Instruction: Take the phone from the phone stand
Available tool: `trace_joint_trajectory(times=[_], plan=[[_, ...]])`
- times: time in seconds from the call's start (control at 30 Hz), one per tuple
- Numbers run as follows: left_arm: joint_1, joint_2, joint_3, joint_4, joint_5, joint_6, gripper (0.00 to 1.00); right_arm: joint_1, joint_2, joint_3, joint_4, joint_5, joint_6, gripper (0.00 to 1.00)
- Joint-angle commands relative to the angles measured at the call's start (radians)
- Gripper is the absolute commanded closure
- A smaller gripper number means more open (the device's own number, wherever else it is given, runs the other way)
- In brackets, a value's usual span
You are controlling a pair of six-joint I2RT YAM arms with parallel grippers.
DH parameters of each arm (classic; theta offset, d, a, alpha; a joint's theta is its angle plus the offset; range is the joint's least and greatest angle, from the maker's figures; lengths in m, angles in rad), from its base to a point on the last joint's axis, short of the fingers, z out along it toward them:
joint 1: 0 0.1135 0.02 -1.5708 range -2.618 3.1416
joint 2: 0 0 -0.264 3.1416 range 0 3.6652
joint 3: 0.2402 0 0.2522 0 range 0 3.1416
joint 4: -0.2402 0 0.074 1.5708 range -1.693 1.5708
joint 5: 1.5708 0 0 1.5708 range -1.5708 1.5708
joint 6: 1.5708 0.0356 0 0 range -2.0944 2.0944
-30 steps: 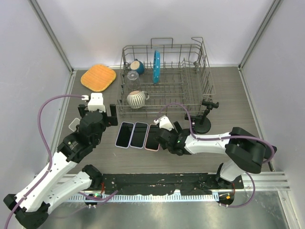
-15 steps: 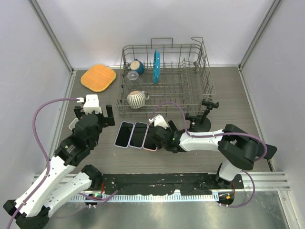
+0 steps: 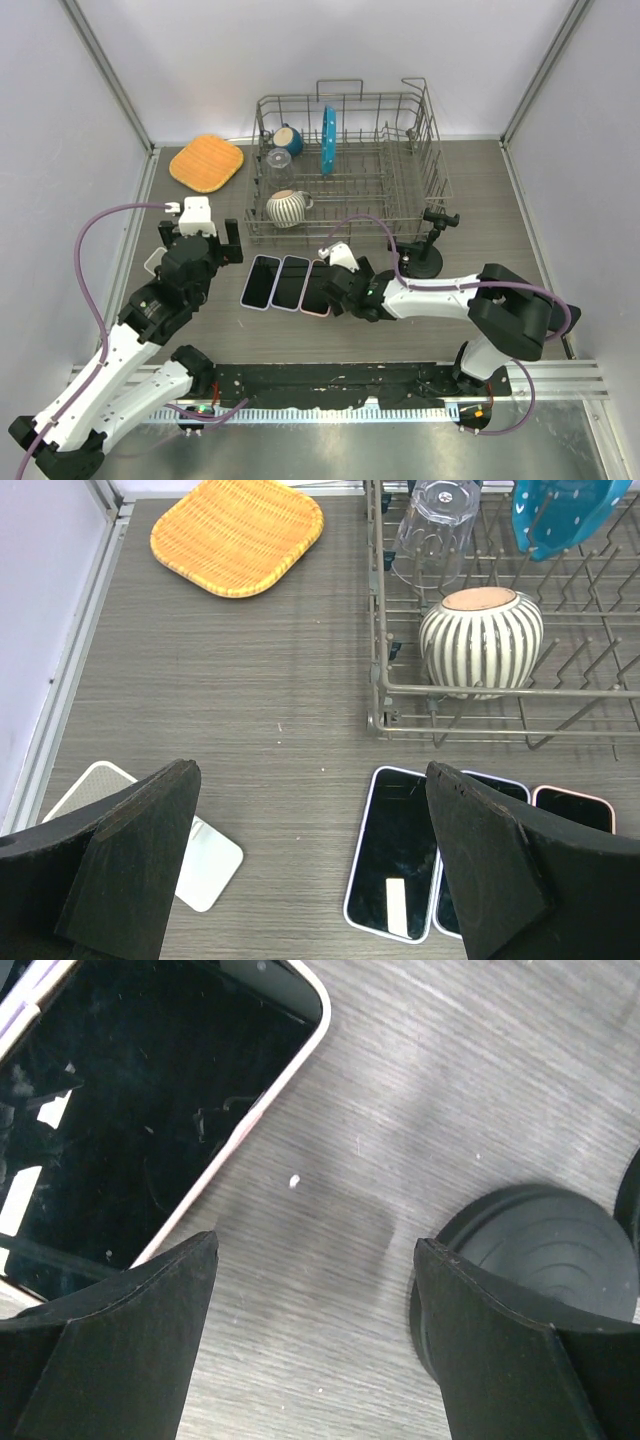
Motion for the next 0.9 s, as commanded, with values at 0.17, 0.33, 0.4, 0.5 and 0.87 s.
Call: trace_joint_trajectory(times=[0.17,0.33,0.4,0.5,0.87], plan=[[0.006,-0.012,-0.006,0.047,0.009,0.003,0.0,-0.07,-0.072,-0.069,-0.029,-0.118,0.121,0.17],[0.006,-0.017,-0.009,0.049,0.007,0.005,0.0,-0.145,-0.078,-0.106,-0.032,-0.134,0.161,0.2],[0.006,-0.022,-0.009,0.049,0.007,0.005,0.0,-0.179,-0.085,-0.12,-0.032,-0.137,0.176,0.22],[0.006,-0.028,-0.009,0.05,0.009,0.003,0.0,-0.249,-0.111,-0.149,-0.021,-0.154,0.185,0.22],[0.006,-0.038,-0.012,0.056,0.01,0.002,0.0,-0.527,-0.17,-0.226,0.08,-0.229,0.196,0.23]])
